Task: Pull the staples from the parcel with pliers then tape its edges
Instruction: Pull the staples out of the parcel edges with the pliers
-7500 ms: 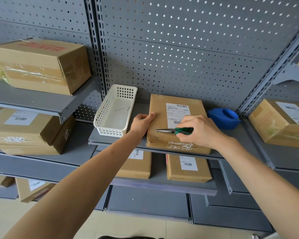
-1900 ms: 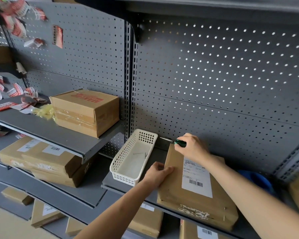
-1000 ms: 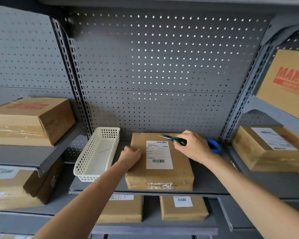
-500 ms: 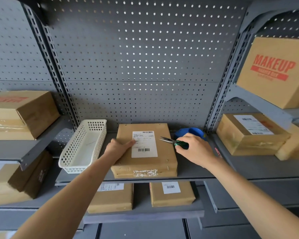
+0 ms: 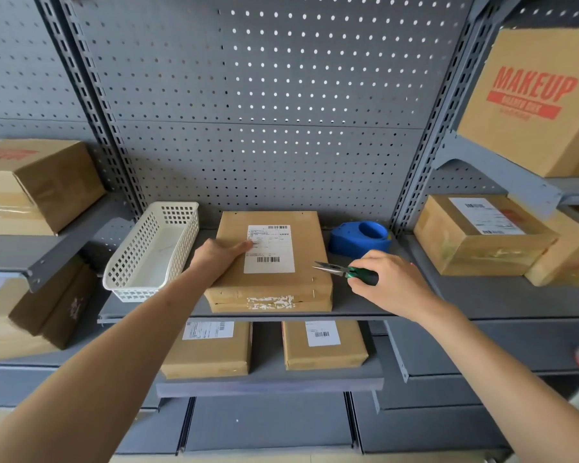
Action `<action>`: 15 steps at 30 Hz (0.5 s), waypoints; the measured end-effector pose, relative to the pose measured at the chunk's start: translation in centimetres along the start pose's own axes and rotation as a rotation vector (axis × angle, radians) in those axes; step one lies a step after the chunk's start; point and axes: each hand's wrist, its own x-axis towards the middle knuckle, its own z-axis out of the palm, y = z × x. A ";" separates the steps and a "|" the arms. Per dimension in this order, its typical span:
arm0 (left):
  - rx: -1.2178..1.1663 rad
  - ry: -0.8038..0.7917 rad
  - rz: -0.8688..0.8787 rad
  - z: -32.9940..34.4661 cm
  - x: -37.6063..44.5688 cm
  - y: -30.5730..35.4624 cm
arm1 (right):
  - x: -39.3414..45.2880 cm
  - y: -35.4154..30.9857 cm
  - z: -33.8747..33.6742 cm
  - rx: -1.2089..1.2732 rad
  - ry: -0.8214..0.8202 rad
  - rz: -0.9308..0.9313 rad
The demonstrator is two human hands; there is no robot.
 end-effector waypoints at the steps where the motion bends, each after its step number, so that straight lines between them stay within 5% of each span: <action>1: -0.001 0.000 0.002 0.0 -0.1 0.0 | -0.3 0.0 -0.1 -0.004 -0.003 -0.009; 15: -0.014 -0.004 -0.021 -0.1 -0.3 0.2 | -0.6 0.9 -1.3 -0.105 -0.135 -0.083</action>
